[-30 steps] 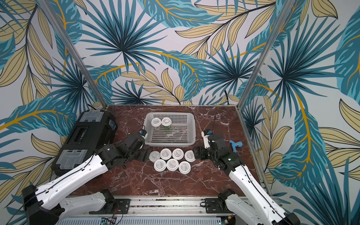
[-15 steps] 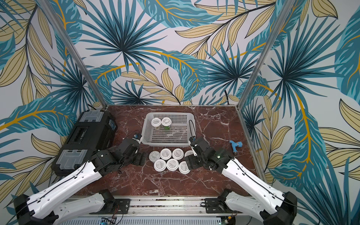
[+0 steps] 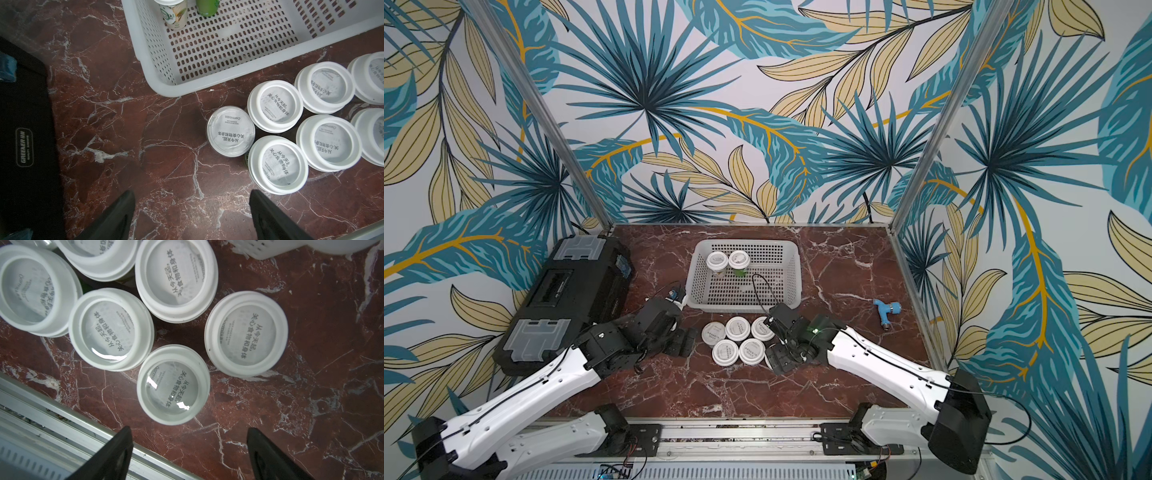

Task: Put the yogurt in the basket
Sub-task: Pick up the yogurt from the center of the board.

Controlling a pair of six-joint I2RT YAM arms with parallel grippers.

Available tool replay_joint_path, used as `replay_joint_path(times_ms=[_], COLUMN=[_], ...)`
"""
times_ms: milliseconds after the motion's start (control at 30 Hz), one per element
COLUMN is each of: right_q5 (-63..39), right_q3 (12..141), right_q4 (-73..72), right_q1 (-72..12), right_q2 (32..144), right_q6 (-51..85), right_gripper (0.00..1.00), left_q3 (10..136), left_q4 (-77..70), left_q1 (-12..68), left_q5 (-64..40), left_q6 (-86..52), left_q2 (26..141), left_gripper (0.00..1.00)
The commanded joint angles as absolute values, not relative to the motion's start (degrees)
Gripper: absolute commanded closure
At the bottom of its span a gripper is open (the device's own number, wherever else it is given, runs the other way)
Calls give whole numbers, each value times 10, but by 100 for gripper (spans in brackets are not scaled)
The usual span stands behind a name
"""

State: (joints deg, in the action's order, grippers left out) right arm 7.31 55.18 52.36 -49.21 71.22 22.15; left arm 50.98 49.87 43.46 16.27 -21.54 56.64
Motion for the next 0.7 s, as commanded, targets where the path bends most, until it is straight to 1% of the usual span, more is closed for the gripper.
replay_joint_path(times_ms=[0,367,667], right_q5=[78,72,80], right_q3=[547,546,541], right_q4=[509,476,463], right_q1=[-497,-498,-498], right_q2=[726,769,784], right_q6=[228,224,228], right_gripper=[13,15,16], left_q3=[492,490,486], left_q4=[490,494,488], left_q1=[436,436,437], left_q5=[162,158,149], left_q6=[-222,-229,-231], left_q2=[561,553,552], left_gripper=[10,10,10])
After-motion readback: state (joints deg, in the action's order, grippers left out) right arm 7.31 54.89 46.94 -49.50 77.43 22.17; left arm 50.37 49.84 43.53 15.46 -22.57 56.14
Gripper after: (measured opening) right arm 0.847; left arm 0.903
